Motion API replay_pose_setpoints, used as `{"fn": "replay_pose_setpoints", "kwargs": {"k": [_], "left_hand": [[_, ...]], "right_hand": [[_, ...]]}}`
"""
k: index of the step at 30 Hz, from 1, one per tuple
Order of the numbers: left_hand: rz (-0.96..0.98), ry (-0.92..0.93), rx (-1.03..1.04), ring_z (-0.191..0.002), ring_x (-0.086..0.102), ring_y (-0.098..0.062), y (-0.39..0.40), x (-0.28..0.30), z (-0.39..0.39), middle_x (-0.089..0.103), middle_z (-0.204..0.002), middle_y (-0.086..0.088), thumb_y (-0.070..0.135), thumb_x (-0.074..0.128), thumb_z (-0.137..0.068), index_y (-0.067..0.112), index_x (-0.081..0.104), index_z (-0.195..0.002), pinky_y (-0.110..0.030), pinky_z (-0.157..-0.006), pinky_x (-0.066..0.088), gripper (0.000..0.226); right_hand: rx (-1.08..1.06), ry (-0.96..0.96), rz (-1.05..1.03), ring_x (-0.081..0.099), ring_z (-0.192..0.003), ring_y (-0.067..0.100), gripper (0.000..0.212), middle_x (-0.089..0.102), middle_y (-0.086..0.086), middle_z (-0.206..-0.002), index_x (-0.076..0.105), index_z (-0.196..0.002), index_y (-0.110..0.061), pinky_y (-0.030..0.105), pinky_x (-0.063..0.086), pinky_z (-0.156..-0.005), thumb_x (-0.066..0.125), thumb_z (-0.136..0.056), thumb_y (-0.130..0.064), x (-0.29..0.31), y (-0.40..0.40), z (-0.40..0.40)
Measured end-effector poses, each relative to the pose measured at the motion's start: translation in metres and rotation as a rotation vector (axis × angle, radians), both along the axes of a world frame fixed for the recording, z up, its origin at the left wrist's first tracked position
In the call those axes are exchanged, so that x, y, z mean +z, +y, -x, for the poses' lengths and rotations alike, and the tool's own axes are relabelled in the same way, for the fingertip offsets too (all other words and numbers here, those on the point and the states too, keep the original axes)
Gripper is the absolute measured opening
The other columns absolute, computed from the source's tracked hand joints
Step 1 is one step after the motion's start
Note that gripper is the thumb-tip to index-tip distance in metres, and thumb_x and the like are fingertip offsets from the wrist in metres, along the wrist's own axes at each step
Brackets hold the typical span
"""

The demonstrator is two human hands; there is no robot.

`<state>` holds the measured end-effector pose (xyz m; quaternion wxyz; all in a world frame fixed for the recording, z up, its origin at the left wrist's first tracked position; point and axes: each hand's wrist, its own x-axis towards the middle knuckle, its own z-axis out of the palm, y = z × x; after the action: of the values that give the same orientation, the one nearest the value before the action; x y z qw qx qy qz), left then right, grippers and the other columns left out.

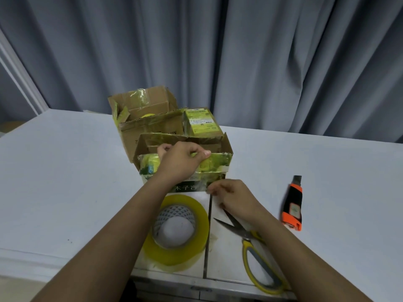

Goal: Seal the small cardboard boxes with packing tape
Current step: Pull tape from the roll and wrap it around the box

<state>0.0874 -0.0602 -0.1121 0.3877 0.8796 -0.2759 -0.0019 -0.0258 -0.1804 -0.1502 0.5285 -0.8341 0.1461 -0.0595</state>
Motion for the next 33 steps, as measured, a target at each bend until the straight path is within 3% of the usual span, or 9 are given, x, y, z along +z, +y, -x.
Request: {"fn": "replay_pose_setpoints", "kwargs": {"k": [3, 6, 9, 11, 13, 17, 21, 25, 33], "left_hand": [[0.015, -0.025, -0.003, -0.056, 0.006, 0.036, 0.000, -0.002, 0.001, 0.071, -0.083, 0.008, 0.050, 0.055, -0.090, 0.037, 0.065, -0.073, -0.019, -0.074, 0.007, 0.024], [-0.028, -0.080, 0.007, -0.076, 0.031, 0.025, 0.000, -0.001, 0.001, 0.069, -0.079, 0.013, 0.052, 0.052, -0.090, 0.037, 0.063, -0.073, -0.019, -0.082, 0.005, 0.025], [-0.066, -0.111, 0.004, -0.087, 0.048, 0.006, 0.000, 0.004, 0.003, 0.066, -0.079, 0.019, 0.049, 0.051, -0.091, 0.040, 0.059, -0.071, -0.023, -0.094, 0.003, 0.023], [-0.075, -0.115, -0.009, -0.096, 0.052, 0.001, 0.002, 0.005, 0.006, 0.067, -0.083, 0.017, 0.047, 0.054, -0.089, 0.041, 0.058, -0.074, -0.026, -0.101, -0.001, 0.016], [-0.071, -0.114, 0.000, -0.102, 0.054, -0.002, 0.003, 0.009, 0.007, 0.066, -0.086, 0.016, 0.051, 0.057, -0.086, 0.040, 0.060, -0.088, -0.029, -0.104, -0.003, 0.011], [-0.052, -0.149, 0.056, -0.108, 0.053, -0.009, 0.003, 0.010, 0.017, 0.062, -0.088, 0.016, 0.054, 0.062, -0.082, 0.024, 0.040, -0.135, -0.032, -0.106, 0.002, 0.064], [-0.019, -0.598, 0.193, -0.093, 0.053, -0.028, 0.009, 0.004, 0.032, 0.058, -0.096, -0.007, 0.051, 0.067, -0.075, 0.007, 0.058, -0.110, -0.039, -0.089, 0.027, 0.057], [-0.049, -1.027, 0.126, -0.083, 0.056, -0.026, 0.013, -0.001, 0.035, 0.063, -0.088, -0.007, 0.031, 0.070, -0.080, 0.014, 0.068, -0.088, -0.037, -0.081, 0.029, 0.018], [-0.157, -0.969, -0.016, -0.087, 0.065, -0.024, 0.015, -0.006, 0.035, 0.069, -0.095, -0.004, 0.023, 0.077, -0.077, 0.014, 0.072, -0.100, -0.038, -0.077, 0.046, 0.026]], "right_hand": [[-0.076, -0.170, 0.101, 0.065, -0.075, 0.014, 0.034, 0.071, -0.006, -0.080, 0.071, -0.078, -0.024, 0.030, 0.054, -0.070, 0.047, -0.089, -0.002, 0.005, -0.006, 0.004], [-0.204, -0.417, 0.284, 0.056, -0.068, 0.002, 0.020, 0.064, -0.017, -0.078, 0.063, -0.076, -0.029, 0.013, 0.040, -0.059, 0.050, -0.081, -0.014, 0.023, -0.014, 0.008], [-0.182, -0.379, 0.579, 0.037, -0.117, 0.004, 0.028, 0.046, -0.012, -0.127, 0.056, -0.110, -0.029, 0.023, 0.033, -0.094, 0.060, -0.083, -0.034, 0.028, -0.019, 0.004], [-0.141, -0.274, 0.731, 0.016, -0.135, 0.012, 0.034, 0.030, -0.006, -0.148, 0.058, -0.116, -0.026, 0.033, 0.019, -0.105, 0.065, -0.086, -0.038, 0.025, -0.020, -0.002], [-0.153, -0.264, 0.726, 0.012, -0.136, 0.011, 0.026, 0.032, -0.006, -0.150, 0.063, -0.110, -0.022, 0.032, 0.015, -0.106, 0.065, -0.087, -0.035, 0.024, -0.019, -0.008], [-0.173, -0.264, 0.633, 0.014, -0.137, 0.009, 0.016, 0.040, -0.010, -0.146, 0.067, -0.101, -0.023, 0.030, 0.014, -0.104, 0.066, -0.088, -0.033, 0.024, -0.023, -0.015], [-0.190, -0.232, 0.626, 0.017, -0.136, 0.011, 0.018, 0.043, -0.008, -0.144, 0.068, -0.101, -0.022, 0.030, 0.015, -0.103, 0.066, -0.088, -0.035, 0.026, -0.023, -0.017], [-0.200, -0.210, 0.609, 0.019, -0.136, 0.014, 0.018, 0.044, -0.008, -0.142, 0.068, -0.099, -0.022, 0.030, 0.015, -0.103, 0.066, -0.087, -0.035, 0.028, -0.022, -0.018], [-0.203, -0.233, 0.570, 0.023, -0.132, 0.013, 0.014, 0.049, -0.008, -0.137, 0.068, -0.095, -0.021, 0.028, 0.017, -0.101, 0.068, -0.086, -0.032, 0.028, -0.021, -0.015]]}}
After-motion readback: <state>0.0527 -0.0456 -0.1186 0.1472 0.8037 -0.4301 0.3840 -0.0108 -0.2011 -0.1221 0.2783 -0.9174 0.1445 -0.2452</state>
